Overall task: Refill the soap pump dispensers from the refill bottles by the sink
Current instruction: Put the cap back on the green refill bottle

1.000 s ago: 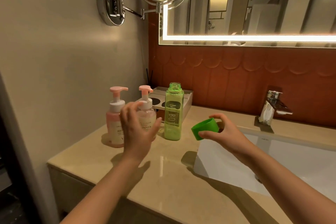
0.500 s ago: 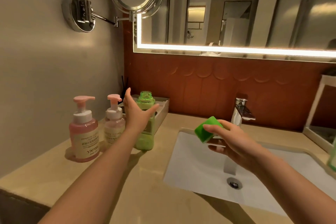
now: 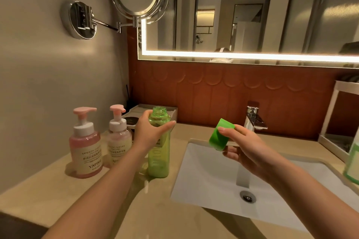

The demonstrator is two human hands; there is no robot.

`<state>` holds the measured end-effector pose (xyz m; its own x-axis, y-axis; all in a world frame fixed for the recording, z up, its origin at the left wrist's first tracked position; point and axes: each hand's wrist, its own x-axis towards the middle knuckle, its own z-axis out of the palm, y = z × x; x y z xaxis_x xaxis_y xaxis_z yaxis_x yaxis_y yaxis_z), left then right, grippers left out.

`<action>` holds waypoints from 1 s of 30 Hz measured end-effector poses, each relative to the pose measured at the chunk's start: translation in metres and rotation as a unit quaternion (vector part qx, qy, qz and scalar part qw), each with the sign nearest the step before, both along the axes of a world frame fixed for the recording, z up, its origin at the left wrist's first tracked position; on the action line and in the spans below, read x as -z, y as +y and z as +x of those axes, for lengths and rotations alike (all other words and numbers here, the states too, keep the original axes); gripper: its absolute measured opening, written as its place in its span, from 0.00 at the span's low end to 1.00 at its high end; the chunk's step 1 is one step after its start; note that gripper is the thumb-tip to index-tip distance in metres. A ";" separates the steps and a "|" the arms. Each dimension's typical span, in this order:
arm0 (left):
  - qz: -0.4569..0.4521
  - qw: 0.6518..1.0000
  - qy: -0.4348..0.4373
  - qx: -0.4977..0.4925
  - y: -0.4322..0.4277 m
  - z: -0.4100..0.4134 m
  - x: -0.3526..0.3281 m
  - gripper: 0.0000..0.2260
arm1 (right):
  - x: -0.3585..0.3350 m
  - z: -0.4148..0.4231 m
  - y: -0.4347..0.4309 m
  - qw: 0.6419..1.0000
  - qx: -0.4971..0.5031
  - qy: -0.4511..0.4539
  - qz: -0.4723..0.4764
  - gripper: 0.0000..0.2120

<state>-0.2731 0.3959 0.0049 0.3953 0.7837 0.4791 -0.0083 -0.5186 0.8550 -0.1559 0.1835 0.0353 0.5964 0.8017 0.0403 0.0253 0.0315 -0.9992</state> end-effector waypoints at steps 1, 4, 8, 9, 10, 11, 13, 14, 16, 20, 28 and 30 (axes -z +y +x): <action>0.000 1.000 -0.007 0.014 -0.007 -0.006 0.001 0.21 | -0.002 -0.003 0.000 1.000 -0.005 -0.004 0.004 0.22; -0.012 0.997 -0.041 0.058 -0.030 -0.021 0.006 0.19 | -0.006 -0.009 -0.001 0.999 -0.018 -0.041 0.015 0.30; -0.023 0.992 -0.073 0.096 -0.060 -0.036 0.013 0.22 | -0.010 -0.019 0.001 0.995 -0.023 -0.094 0.036 0.32; -0.024 0.991 -0.077 0.105 -0.067 -0.038 0.014 0.22 | -0.012 -0.022 0.001 0.993 -0.023 -0.110 0.038 0.35; -0.026 0.990 -0.082 0.113 -0.073 -0.038 0.015 0.24 | -0.014 -0.025 0.002 0.990 -0.021 -0.137 0.036 0.37; -0.028 0.989 -0.088 0.119 -0.077 -0.039 0.017 0.25 | -0.018 -0.029 0.002 0.985 -0.017 -0.170 0.035 0.38; -0.032 0.986 -0.108 0.120 -0.084 -0.038 0.020 0.29 | -0.027 -0.035 0.002 0.971 -0.011 -0.235 0.040 0.35; -0.034 0.985 -0.117 0.120 -0.087 -0.037 0.021 0.30 | -0.032 -0.037 0.002 0.963 -0.013 -0.265 0.044 0.31; -0.038 0.983 -0.129 0.123 -0.091 -0.035 0.023 0.31 | -0.041 -0.039 0.003 0.944 -0.020 -0.328 0.040 0.25; -0.046 0.980 -0.141 0.130 -0.099 -0.033 0.024 0.28 | -0.060 -0.042 0.010 0.896 -0.023 -0.443 0.009 0.29; -0.047 0.980 -0.145 0.127 -0.099 -0.033 0.027 0.25 | -0.085 -0.057 0.034 0.822 -0.117 -0.552 -0.079 0.30; -0.053 0.978 -0.152 0.132 -0.099 -0.032 0.029 0.28 | -0.086 -0.060 0.038 0.808 -0.129 -0.567 -0.095 0.29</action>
<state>-0.3049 0.2972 -0.0236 0.4428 0.7254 0.5269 -0.3913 -0.3724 0.8416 -0.2160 0.2215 0.1216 0.0739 0.9495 0.3048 0.9449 0.0311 -0.3258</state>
